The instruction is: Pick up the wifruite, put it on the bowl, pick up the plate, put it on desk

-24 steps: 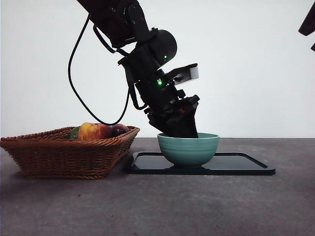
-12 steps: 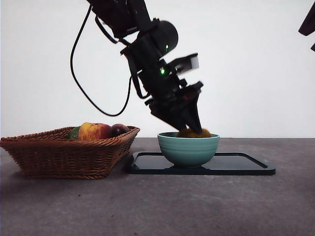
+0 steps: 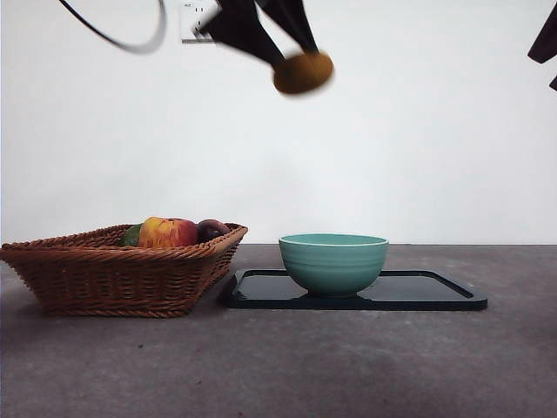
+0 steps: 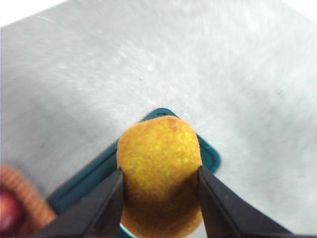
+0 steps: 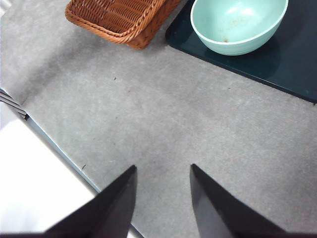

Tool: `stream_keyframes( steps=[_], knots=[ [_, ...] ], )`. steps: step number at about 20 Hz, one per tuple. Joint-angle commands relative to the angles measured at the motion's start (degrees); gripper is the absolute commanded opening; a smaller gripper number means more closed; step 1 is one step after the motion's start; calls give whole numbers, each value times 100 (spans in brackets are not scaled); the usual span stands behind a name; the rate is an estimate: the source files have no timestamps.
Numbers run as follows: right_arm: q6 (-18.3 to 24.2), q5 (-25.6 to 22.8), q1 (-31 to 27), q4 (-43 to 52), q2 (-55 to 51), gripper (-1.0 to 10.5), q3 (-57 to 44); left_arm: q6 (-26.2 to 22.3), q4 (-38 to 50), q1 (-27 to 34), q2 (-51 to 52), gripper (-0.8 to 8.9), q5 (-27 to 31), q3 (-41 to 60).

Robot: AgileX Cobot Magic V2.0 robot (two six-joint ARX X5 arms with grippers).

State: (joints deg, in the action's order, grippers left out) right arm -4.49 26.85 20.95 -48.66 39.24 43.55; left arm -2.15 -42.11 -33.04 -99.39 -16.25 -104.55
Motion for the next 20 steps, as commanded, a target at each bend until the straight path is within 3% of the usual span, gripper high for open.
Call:
stream_keyframes(
  steps=[1,6,8,13,20],
  knots=[
    [68,13,28,46,26,172,37,573,-271,87,461,142,9,-168],
    [68,13,28,59,26,172,37,743,-1283,317,1309,143,1139,-164],
    [68,13,28,66,26,172,37,815,-1416,415,1493,143,1198,-61],
    [68,13,28,72,26,172,37,1209,-922,584,2083,143,1563,1239],
    [63,13,28,105,26,172,37,1685,651,658,2404,142,1829,3427]
  ],
)
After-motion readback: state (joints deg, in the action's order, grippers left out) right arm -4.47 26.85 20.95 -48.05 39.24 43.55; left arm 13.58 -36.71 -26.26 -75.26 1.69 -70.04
